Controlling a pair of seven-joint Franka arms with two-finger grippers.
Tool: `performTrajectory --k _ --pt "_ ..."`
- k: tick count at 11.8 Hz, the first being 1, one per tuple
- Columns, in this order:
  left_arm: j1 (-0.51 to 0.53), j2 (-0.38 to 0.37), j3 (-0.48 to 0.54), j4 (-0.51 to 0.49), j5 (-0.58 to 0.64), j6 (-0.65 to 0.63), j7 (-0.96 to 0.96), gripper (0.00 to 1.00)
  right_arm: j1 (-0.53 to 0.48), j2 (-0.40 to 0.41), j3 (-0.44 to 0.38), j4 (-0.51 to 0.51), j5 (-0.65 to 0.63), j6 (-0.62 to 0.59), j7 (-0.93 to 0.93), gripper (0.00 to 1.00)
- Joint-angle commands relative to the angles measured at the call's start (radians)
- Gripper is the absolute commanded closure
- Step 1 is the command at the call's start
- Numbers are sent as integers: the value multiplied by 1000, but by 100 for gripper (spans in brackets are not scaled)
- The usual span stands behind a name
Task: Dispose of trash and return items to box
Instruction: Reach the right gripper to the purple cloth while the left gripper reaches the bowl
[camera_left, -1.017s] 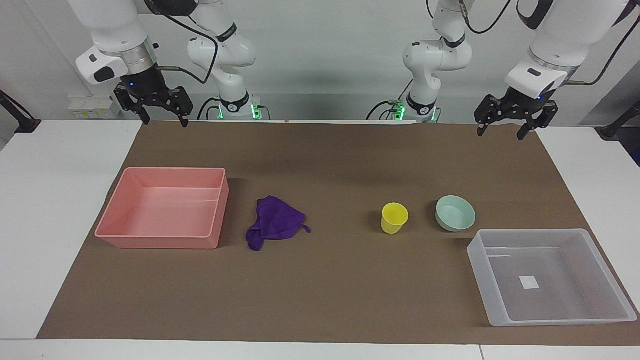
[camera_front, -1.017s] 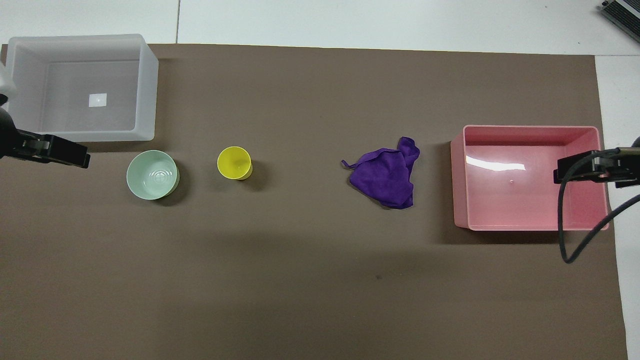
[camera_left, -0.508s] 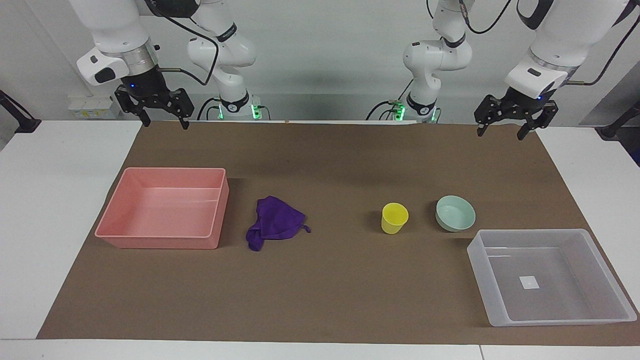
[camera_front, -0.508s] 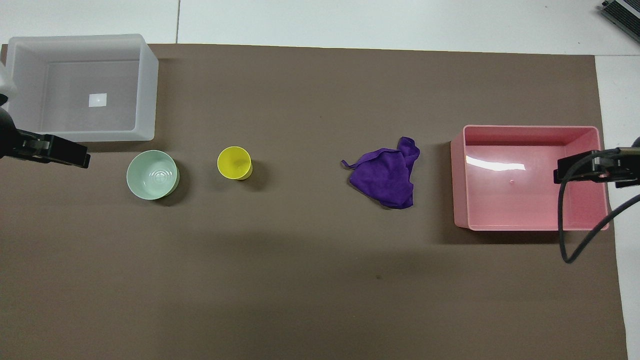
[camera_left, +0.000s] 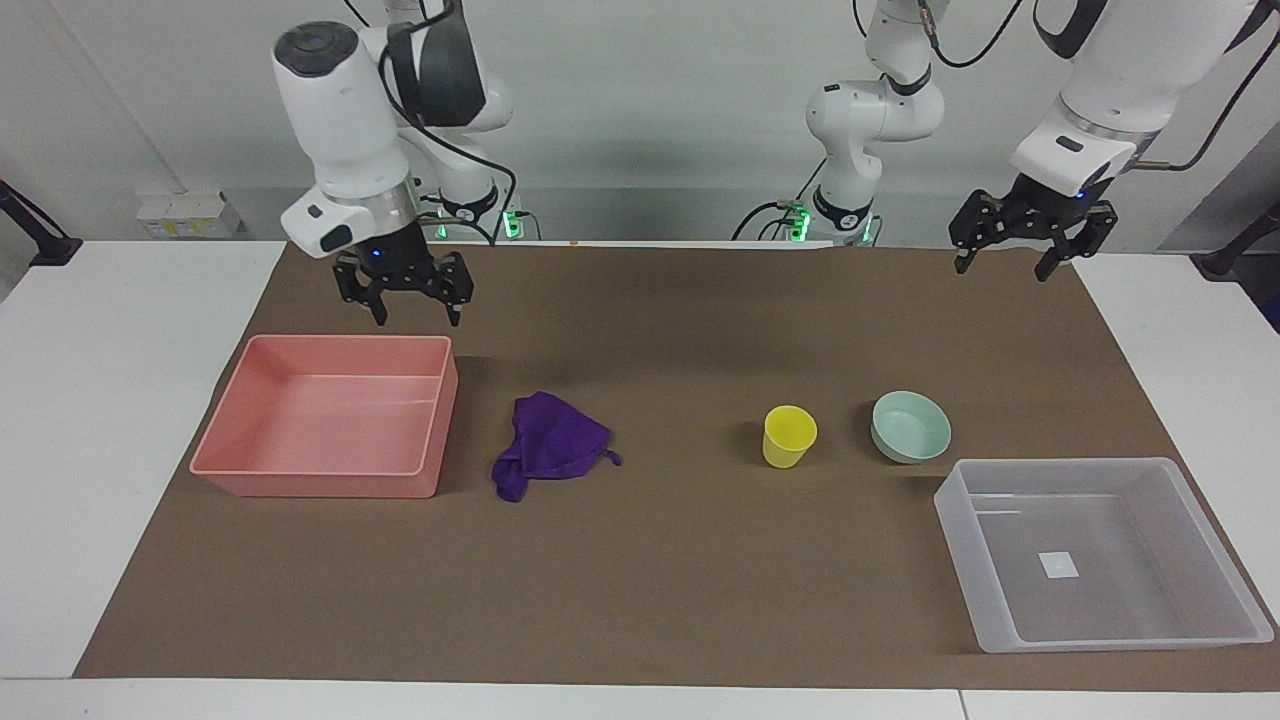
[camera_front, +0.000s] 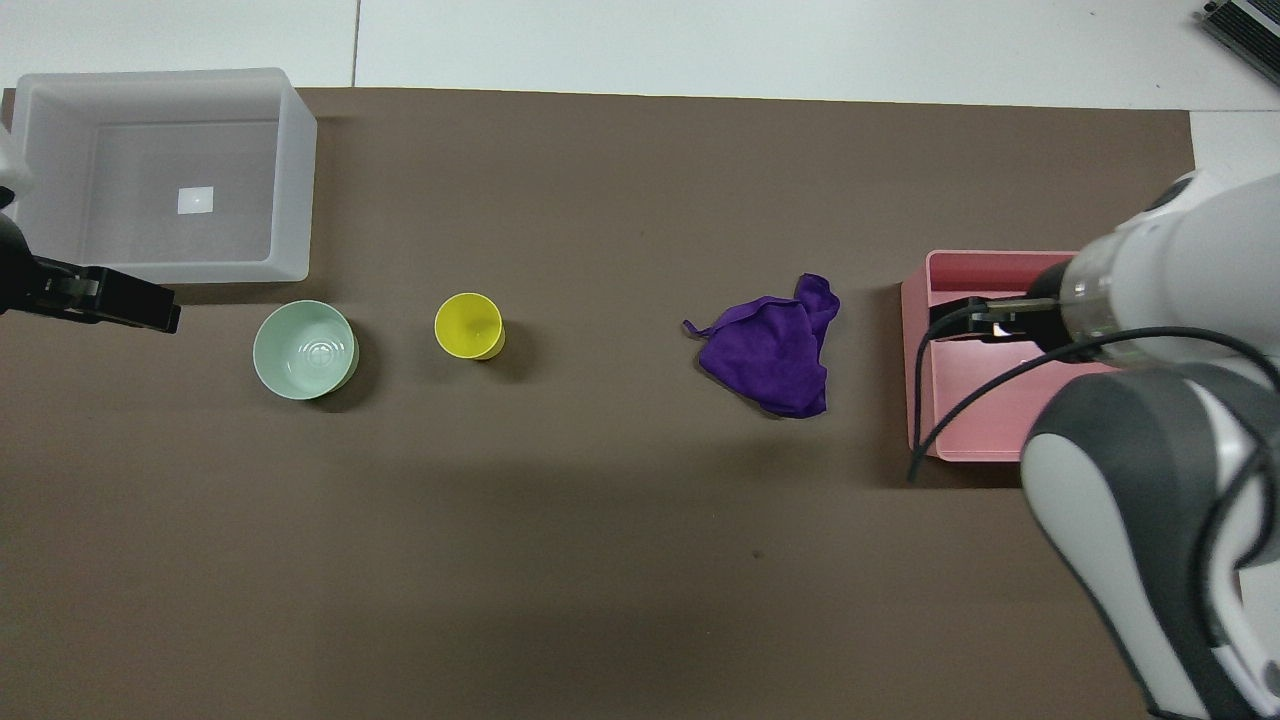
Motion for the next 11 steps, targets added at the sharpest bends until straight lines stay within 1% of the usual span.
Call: performTrajectory --k 1,3,4,5,6,8,9,11 --pt "30 -28 -3 -100 6 136 -2 0 48 76 3 -74 9 181 34 0" --pt "36 -24 -3 -172 6 231 -3 0 55 153 3 -106 9 317 37 0" --pt "36 -22 -2 -225 6 286 -3 0 55 185 3 -117 9 367 40 0" --pt "36 -27 0 -287 6 341 -3 0 55 199 3 -137 9 419 37 0" --pt "38 -31 0 -357 6 392 -9 0 55 207 4 -160 9 441 36 0" --pt "45 -34 0 -486 6 539 -5 0 73 251 9 -165 9 457 39 0" --pt "47 -30 0 -532 6 597 3 0 74 273 9 -179 9 490 42 0" --pt "64 -14 0 -588 6 682 4 0 87 313 9 -199 11 571 53 0"
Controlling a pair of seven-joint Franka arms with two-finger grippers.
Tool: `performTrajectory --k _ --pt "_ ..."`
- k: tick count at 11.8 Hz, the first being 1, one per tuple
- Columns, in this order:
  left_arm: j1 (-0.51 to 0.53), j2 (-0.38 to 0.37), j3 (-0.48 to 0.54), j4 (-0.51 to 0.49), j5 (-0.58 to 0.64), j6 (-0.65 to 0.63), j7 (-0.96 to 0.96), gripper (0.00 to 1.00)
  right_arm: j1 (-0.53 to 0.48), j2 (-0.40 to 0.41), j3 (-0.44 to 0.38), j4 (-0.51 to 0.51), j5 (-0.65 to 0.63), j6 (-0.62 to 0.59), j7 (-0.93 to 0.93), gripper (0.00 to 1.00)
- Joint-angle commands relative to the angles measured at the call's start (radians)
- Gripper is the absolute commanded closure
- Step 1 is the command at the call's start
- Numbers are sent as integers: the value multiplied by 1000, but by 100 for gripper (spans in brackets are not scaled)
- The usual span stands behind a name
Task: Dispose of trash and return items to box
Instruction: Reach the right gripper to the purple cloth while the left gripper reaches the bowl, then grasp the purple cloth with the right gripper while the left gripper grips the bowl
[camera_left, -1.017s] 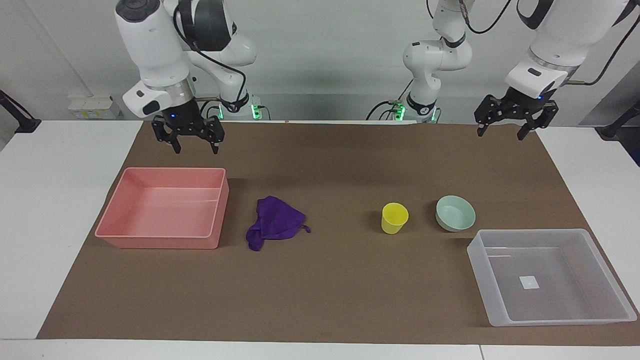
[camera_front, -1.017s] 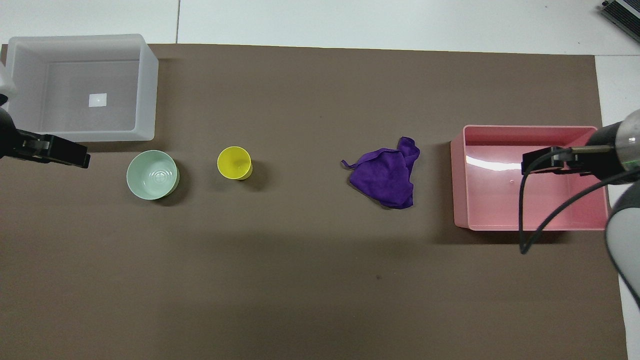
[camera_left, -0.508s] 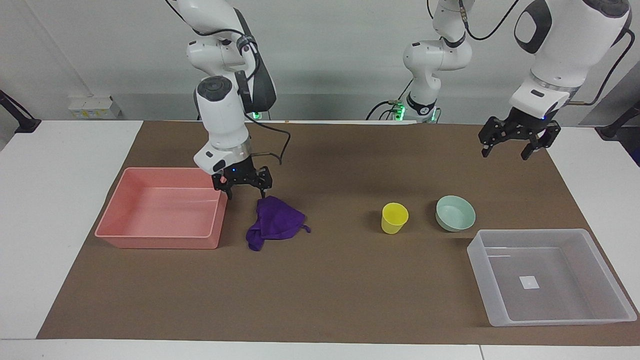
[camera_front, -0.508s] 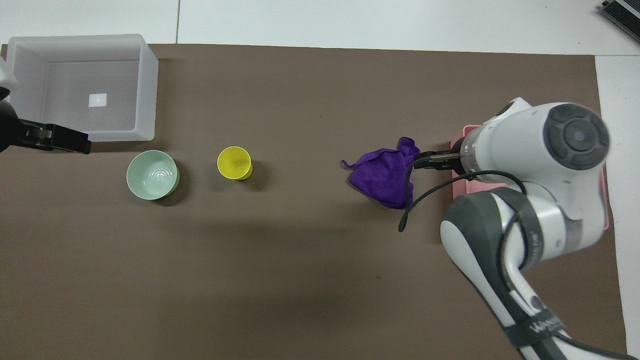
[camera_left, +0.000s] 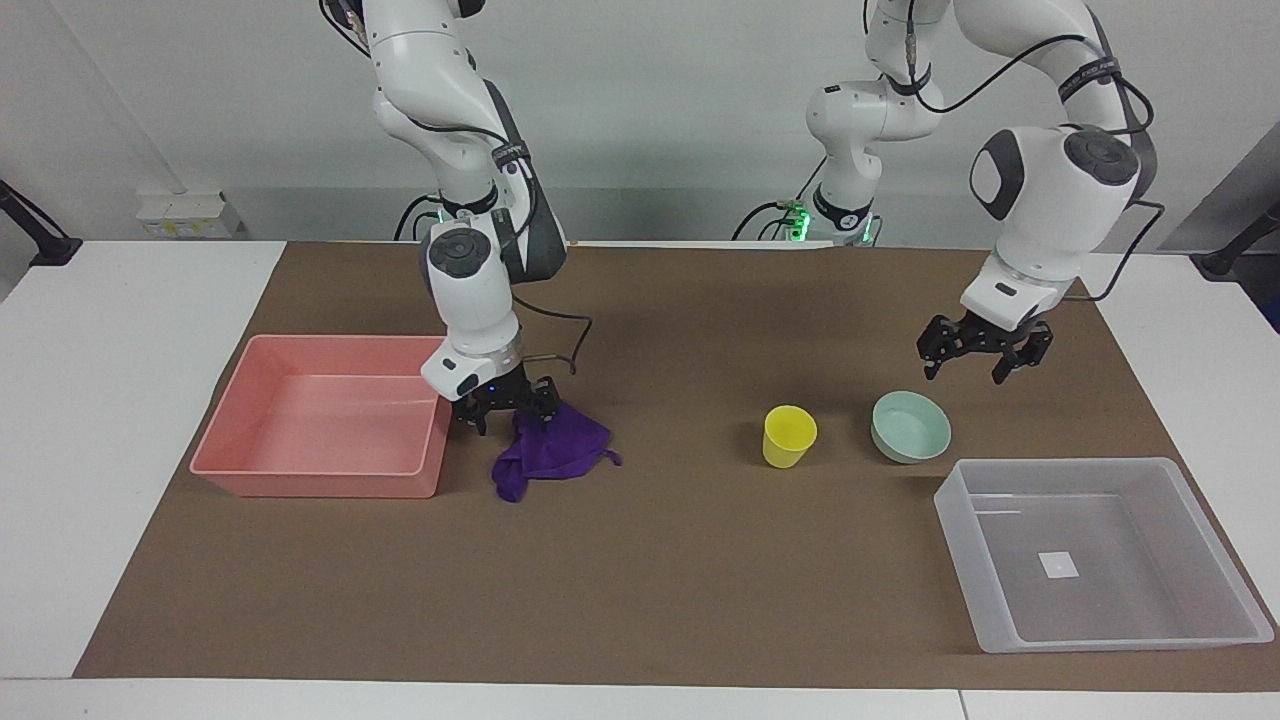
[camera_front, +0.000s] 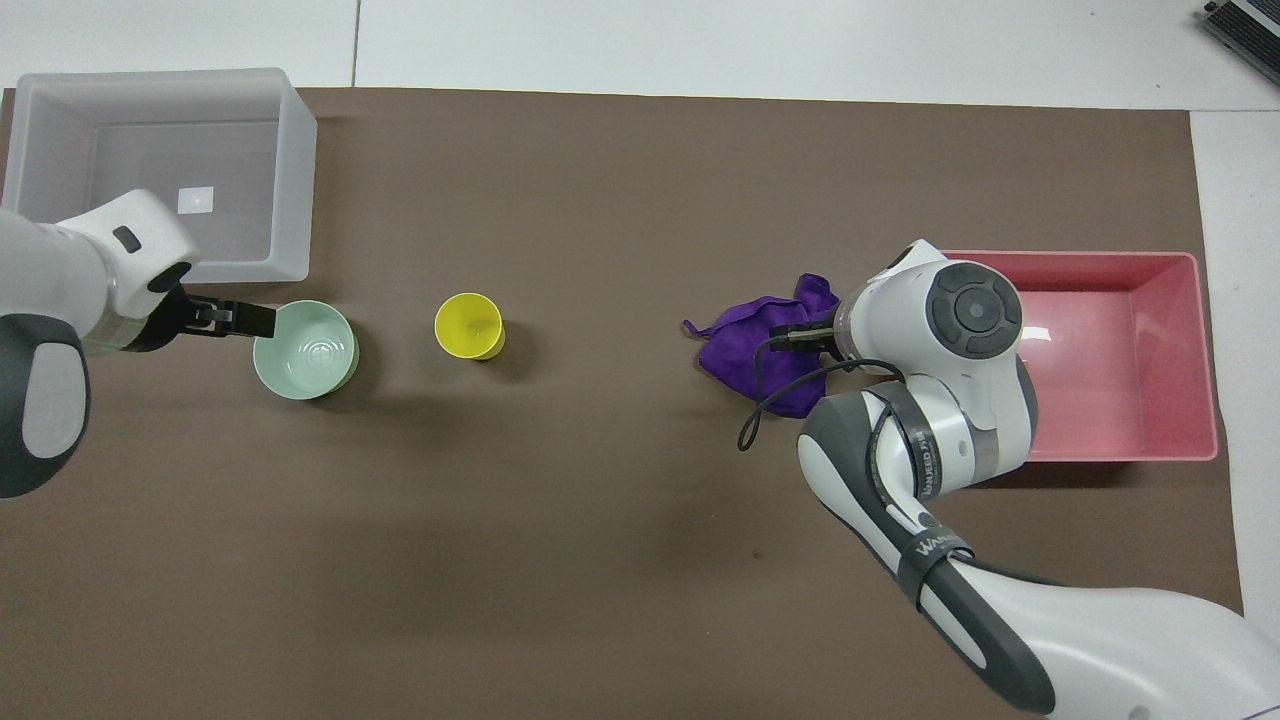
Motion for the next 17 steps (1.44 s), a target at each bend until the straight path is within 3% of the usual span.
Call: performTrajectory --k 1,2,3,4,5,9,12,13,14,15,17 --pt "28 -7 -4 -106 6 129 4 0 10 30 5 -24 9 72 19 0" --pt "45 -2 -4 -147 6 207 6 0 10 32 5 -24 9 72 13 7" --pt "64 10 -4 -169 6 246 26 0 10 32 5 -24 9 72 15 50" --pt "80 33 -5 -168 6 262 65 0 10 32 5 -24 9 72 19 83" --pt "85 51 -5 -168 6 283 73 0 13 32 5 -23 9 70 33 100" --pt "84 114 -5 -177 6 331 81 0 59 1 5 -1 9 19 192 100" --pt "87 143 -5 -185 6 348 96 0 60 -89 6 3 9 -63 255 100" --pt "87 143 -5 -183 6 348 95 17 60 -137 6 6 9 -102 256 100" --pt "87 142 -5 -185 5 340 95 53 59 -177 6 14 9 -144 254 100" --pt "85 142 -5 -183 5 337 86 100 56 -209 5 34 9 -197 254 100" --pt "87 136 -5 -178 5 322 87 100 37 -263 0 60 8 -280 240 100"
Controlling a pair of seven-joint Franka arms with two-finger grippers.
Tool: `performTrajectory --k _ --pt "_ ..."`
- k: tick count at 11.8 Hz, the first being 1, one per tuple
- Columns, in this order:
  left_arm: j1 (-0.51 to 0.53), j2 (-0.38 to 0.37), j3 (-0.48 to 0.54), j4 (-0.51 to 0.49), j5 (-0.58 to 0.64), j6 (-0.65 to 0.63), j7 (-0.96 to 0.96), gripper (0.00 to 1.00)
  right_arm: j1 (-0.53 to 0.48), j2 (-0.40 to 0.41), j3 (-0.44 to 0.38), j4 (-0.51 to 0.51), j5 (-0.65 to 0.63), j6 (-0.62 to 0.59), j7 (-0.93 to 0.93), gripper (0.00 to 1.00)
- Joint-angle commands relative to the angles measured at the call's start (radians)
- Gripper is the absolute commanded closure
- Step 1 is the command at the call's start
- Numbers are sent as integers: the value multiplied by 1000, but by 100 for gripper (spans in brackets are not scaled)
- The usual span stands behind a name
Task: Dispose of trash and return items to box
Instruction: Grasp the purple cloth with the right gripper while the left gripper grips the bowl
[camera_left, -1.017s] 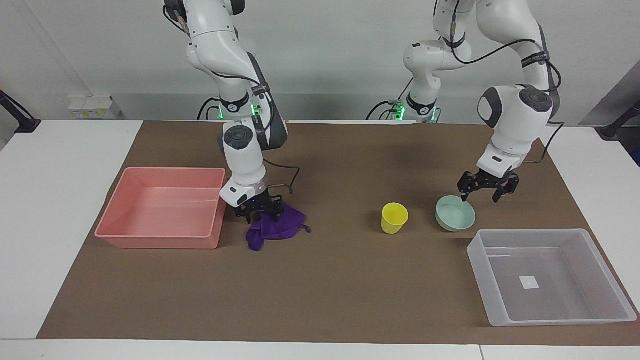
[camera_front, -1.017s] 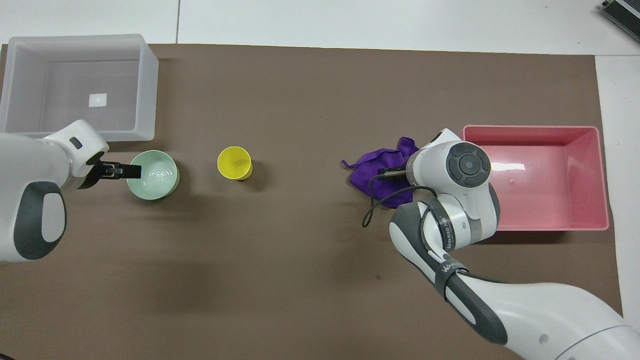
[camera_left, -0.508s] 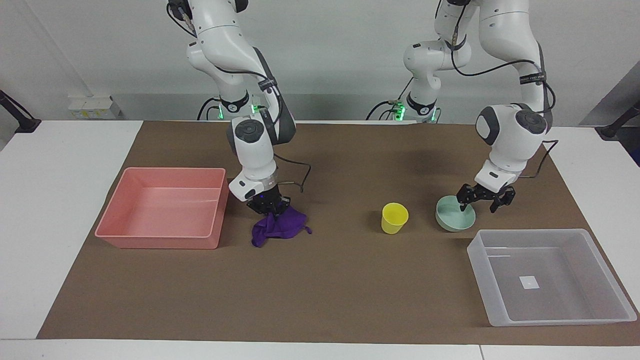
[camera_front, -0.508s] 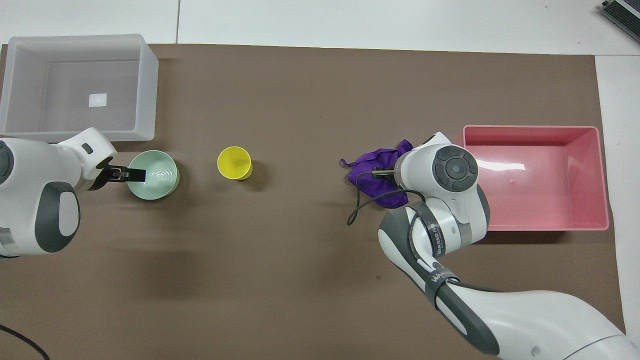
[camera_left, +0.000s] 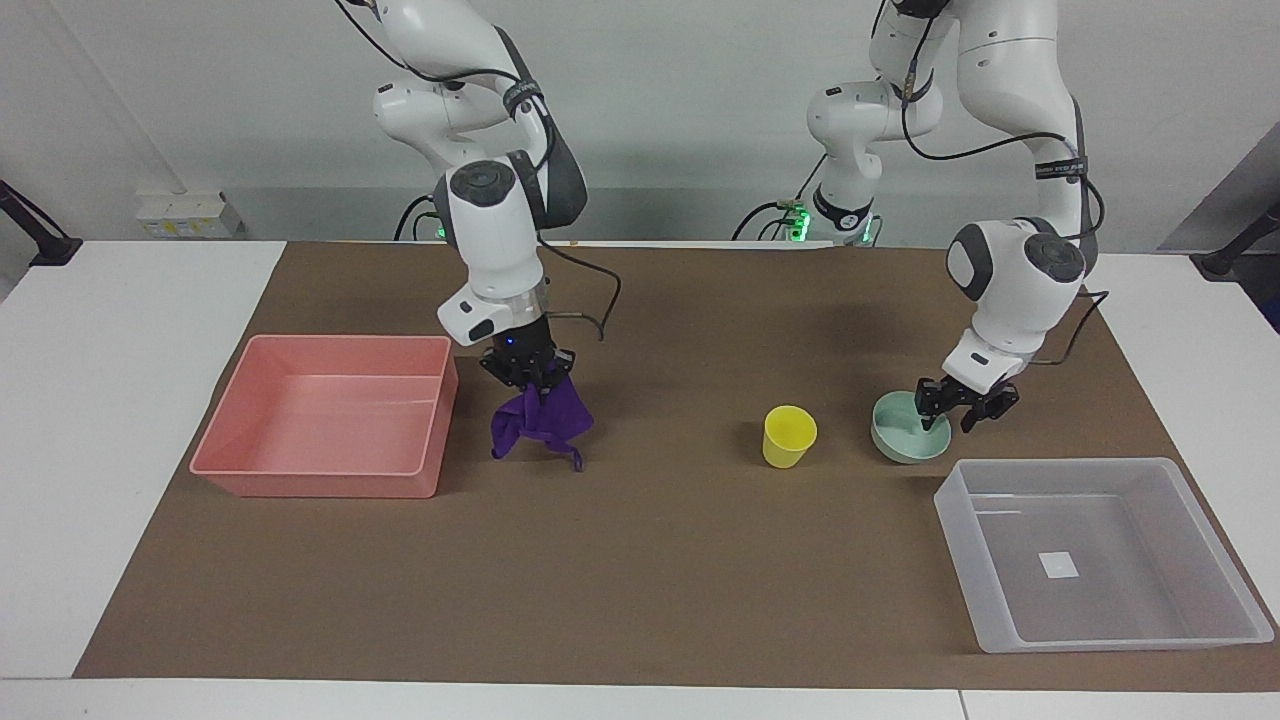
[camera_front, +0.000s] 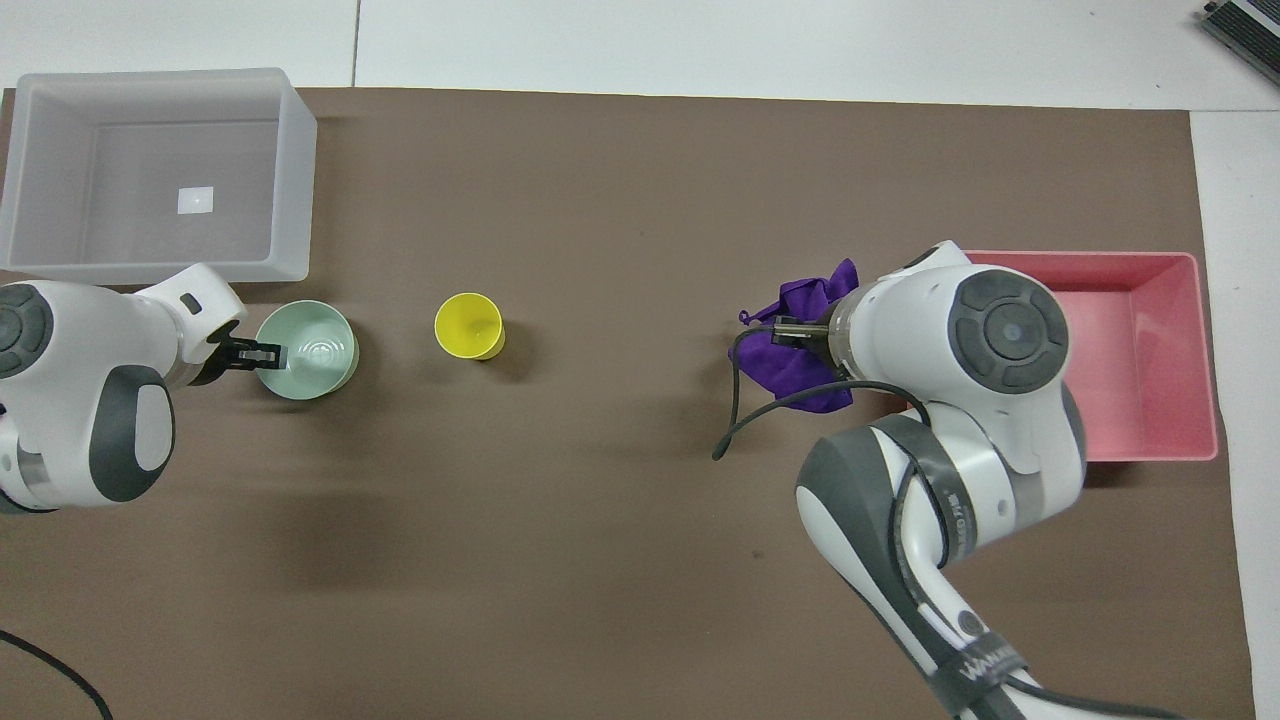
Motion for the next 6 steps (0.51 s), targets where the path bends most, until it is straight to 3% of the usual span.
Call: performTrajectory --k 1,4,6 --pt "10 -23 -3 -5 5 -21 13 100 -41 -81 -2 11 5 -86 -16 100" --pt "10 -73 -3 12 5 -64 17 100 -127 -159 -7 11 7 -193 -169 100" --pt "12 -86 -2 87 6 -154 20 100 -216 -181 -7 11 7 -223 -353 100"
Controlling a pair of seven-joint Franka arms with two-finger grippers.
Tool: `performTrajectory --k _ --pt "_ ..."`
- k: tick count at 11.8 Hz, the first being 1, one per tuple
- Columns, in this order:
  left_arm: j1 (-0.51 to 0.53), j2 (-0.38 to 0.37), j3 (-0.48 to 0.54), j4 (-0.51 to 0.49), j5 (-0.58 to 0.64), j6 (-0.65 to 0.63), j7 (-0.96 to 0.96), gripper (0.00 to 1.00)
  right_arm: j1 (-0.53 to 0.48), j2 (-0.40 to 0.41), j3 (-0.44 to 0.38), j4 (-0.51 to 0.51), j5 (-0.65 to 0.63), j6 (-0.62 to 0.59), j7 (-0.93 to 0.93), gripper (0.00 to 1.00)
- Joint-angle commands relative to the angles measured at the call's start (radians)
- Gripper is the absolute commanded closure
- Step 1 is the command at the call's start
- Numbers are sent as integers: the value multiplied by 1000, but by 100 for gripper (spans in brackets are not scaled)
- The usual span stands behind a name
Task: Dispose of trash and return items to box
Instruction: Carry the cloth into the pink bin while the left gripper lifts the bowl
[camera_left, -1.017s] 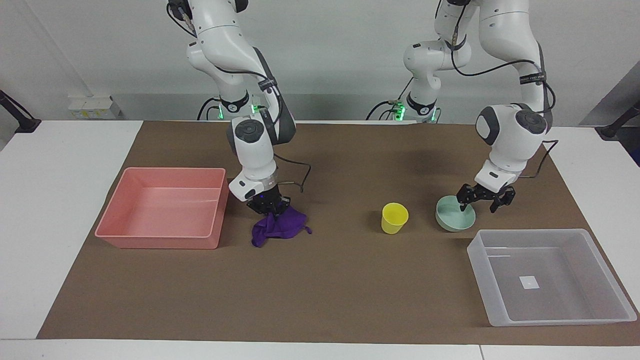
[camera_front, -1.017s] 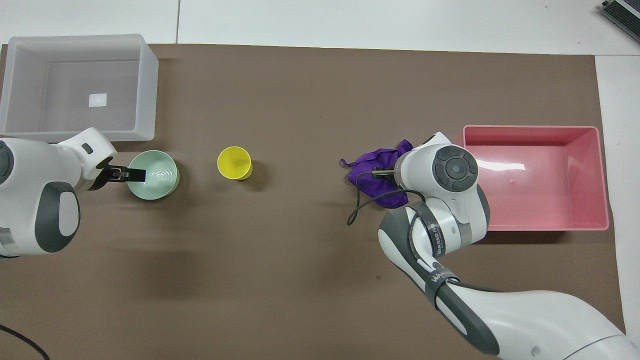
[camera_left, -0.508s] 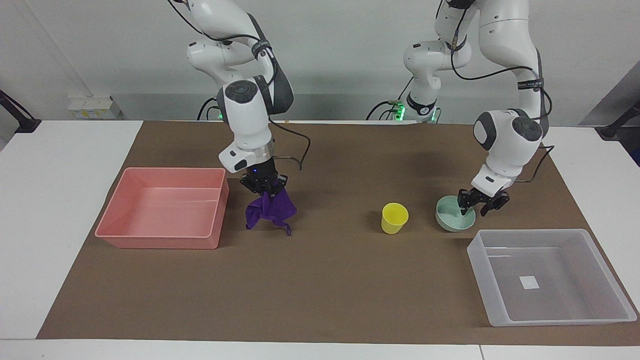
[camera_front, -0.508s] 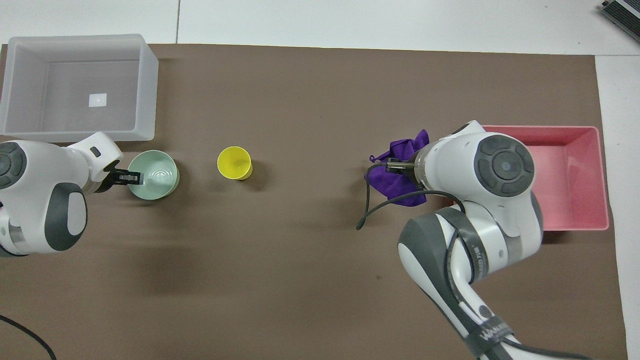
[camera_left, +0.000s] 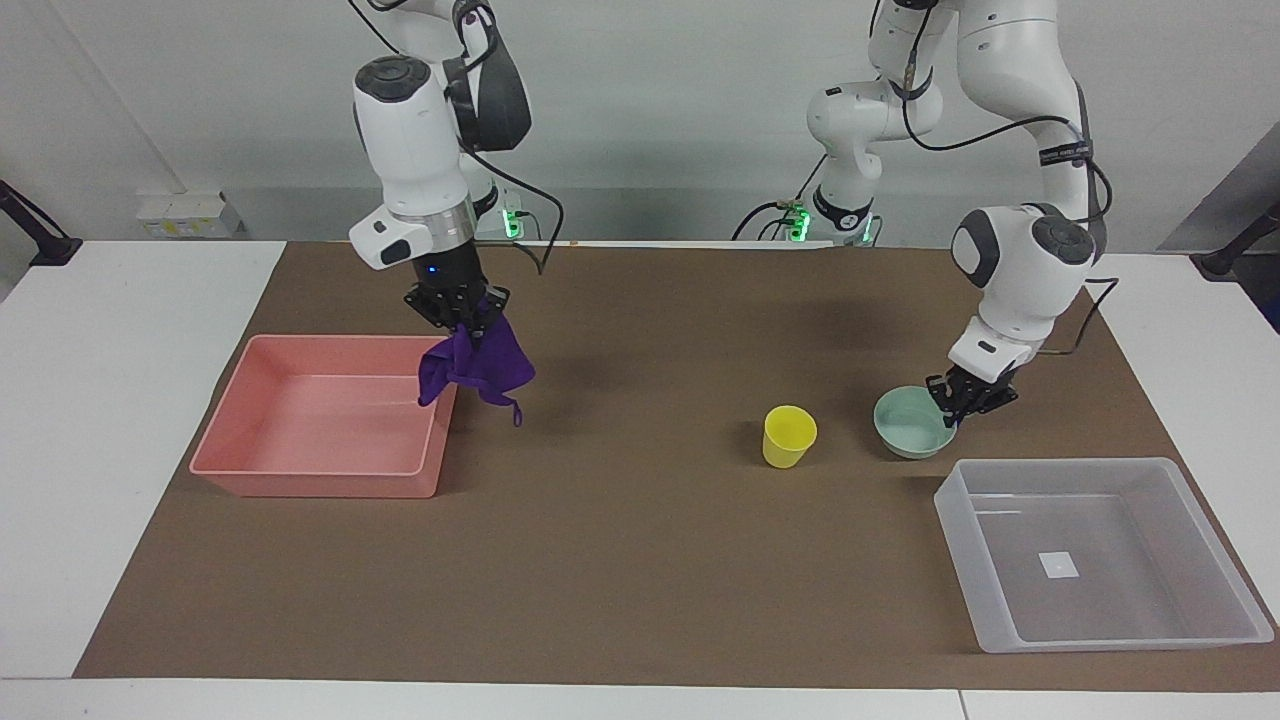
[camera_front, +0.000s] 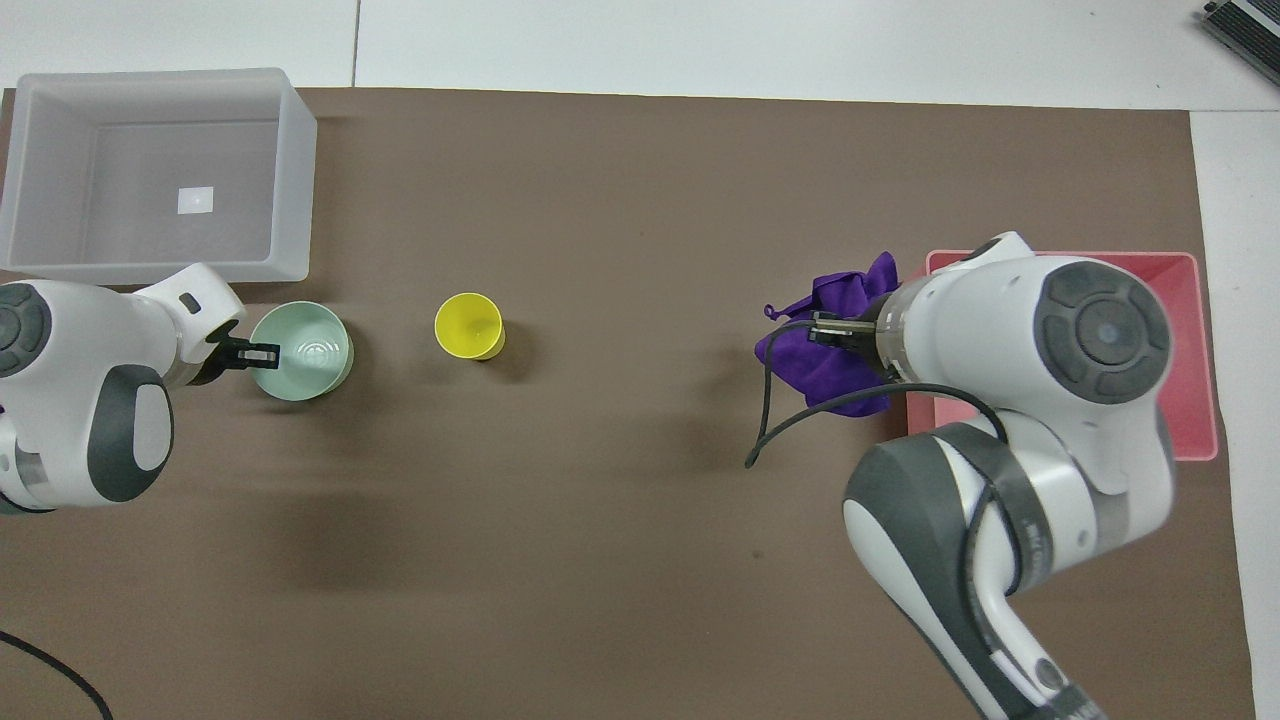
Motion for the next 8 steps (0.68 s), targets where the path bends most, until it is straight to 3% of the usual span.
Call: performTrajectory --k 1,4,6,8 --pt "13 -20 -1 101 7 -122 19 100 -116 -19 5 -9 8 -15 -209 100" --pt "19 35 -1 273 7 -201 16 100 -237 10 4 -23 8 26 -395 100" --pt "27 78 -1 368 7 -226 15 100 -314 77 5 -49 8 111 -498 100" --pt "53 138 -1 491 6 -265 15 100 -320 132 4 -93 8 192 -492 100"
